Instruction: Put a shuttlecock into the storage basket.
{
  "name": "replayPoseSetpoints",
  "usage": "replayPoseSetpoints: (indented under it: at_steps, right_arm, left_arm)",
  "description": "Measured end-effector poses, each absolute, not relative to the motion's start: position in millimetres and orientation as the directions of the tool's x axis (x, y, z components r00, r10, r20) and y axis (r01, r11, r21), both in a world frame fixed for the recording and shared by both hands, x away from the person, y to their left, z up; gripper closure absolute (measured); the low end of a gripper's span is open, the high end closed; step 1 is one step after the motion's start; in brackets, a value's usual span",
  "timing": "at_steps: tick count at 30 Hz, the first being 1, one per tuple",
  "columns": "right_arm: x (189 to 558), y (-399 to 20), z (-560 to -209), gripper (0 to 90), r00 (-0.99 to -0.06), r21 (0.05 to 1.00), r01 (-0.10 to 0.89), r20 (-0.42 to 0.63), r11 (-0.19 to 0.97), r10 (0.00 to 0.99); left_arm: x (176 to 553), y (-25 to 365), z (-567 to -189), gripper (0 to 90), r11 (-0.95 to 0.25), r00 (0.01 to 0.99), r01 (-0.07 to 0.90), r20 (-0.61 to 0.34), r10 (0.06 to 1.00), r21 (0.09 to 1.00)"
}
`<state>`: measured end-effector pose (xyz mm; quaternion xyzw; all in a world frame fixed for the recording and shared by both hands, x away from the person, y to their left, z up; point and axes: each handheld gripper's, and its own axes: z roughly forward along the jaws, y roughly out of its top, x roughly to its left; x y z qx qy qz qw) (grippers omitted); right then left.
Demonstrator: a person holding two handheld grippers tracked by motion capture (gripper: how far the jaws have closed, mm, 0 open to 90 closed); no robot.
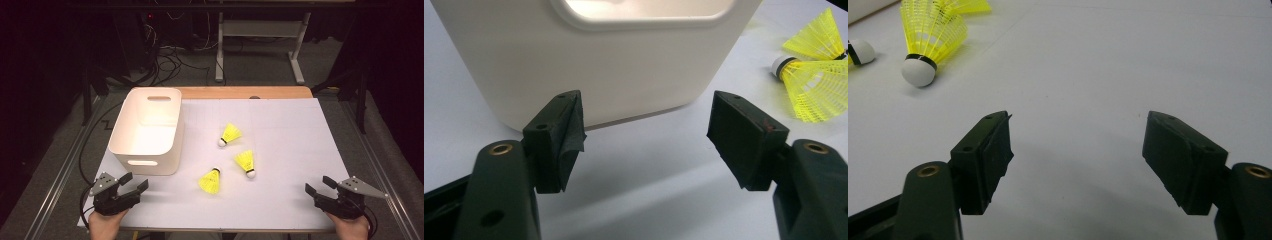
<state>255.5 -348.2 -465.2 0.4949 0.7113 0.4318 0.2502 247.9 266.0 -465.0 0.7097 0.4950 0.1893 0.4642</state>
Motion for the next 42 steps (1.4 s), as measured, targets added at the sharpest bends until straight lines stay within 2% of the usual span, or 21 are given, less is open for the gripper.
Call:
replayPoseSetpoints:
  at_steps: [42]
  right_arm:
    - [256,-348,-466,28.3,-0.384,0.859,0.493,0.076,0.136,0.920]
  left_arm:
    - [249,251,-462,31.0,-0.102,0.481,0.517,-0.190,0.856,0.850]
